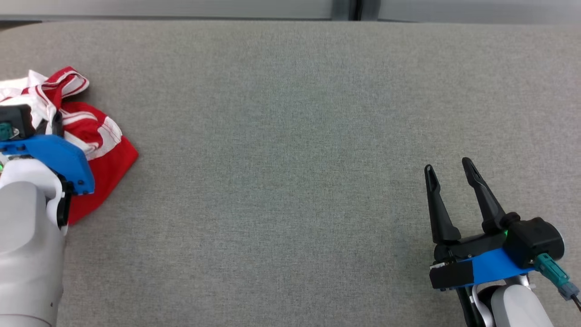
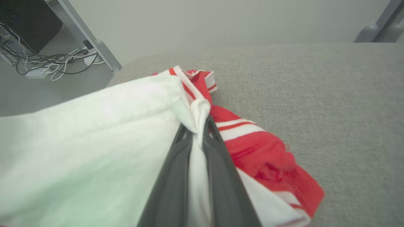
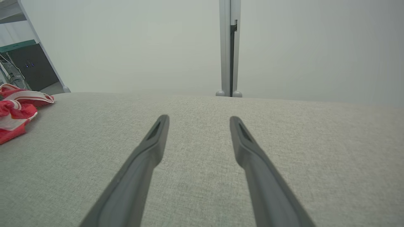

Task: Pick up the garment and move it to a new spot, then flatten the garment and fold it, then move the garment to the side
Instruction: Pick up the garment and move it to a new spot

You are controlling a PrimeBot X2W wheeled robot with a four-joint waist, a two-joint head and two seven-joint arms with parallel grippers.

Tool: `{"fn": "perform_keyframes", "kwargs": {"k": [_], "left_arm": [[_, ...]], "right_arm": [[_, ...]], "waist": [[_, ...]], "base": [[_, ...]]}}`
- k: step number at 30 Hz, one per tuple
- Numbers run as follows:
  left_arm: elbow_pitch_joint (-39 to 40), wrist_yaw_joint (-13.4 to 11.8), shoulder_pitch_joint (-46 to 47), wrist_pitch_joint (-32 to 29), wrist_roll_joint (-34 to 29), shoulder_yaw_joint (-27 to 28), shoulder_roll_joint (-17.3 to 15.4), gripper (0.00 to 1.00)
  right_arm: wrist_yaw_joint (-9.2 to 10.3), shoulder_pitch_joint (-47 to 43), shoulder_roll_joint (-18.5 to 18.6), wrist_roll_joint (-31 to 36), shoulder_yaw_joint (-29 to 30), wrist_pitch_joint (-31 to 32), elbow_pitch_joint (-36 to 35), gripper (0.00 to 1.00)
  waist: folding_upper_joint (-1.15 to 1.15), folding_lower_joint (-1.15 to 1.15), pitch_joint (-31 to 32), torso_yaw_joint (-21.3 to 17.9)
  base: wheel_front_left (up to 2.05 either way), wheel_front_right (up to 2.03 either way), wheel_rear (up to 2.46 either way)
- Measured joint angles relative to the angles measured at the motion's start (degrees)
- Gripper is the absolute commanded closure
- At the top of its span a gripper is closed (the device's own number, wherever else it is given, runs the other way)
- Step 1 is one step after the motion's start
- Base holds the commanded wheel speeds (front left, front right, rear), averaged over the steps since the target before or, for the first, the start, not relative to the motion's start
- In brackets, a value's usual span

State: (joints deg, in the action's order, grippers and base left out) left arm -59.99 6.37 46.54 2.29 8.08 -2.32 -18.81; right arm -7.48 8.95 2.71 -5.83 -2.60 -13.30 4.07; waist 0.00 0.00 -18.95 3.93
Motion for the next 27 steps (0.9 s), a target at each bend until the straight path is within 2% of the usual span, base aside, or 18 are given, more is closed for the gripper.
{"fn": "perform_keyframes", "kwargs": {"k": [9, 15, 23, 27], "left_arm": [[7.0, 0.3, 3.0, 5.7, -0.6, -2.5, -0.3, 1.00], [17.9, 0.7, 5.9, 7.4, -1.5, -6.1, 0.2, 1.00], [35.7, 0.8, 9.8, 3.1, 0.4, -11.1, 2.6, 1.00], [41.5, 1.0, 11.6, 0.2, 2.2, -14.7, 4.8, 1.00]], "right_arm": [[0.00, -1.4, 0.0, -2.1, -0.9, -1.0, 2.2, 0.00], [0.00, -2.6, 0.0, -3.6, -1.1, -1.4, 3.3, 0.00], [0.00, -2.6, 0.0, -5.9, -1.8, -1.7, 4.2, 0.00], [0.00, -2.3, 0.0, -7.1, -2.0, -1.7, 3.9, 0.00]], "waist": [[0.00, 0.00, 5.3, -0.7], [0.00, -0.01, 7.6, -2.6], [-0.01, 0.00, 8.1, -8.7], [-0.01, 0.00, 7.6, -12.8]], "base": [[0.00, 0.00, 0.00], [0.00, 0.00, 0.00], [0.00, 0.00, 0.00], [0.00, 0.00, 0.00]]}}
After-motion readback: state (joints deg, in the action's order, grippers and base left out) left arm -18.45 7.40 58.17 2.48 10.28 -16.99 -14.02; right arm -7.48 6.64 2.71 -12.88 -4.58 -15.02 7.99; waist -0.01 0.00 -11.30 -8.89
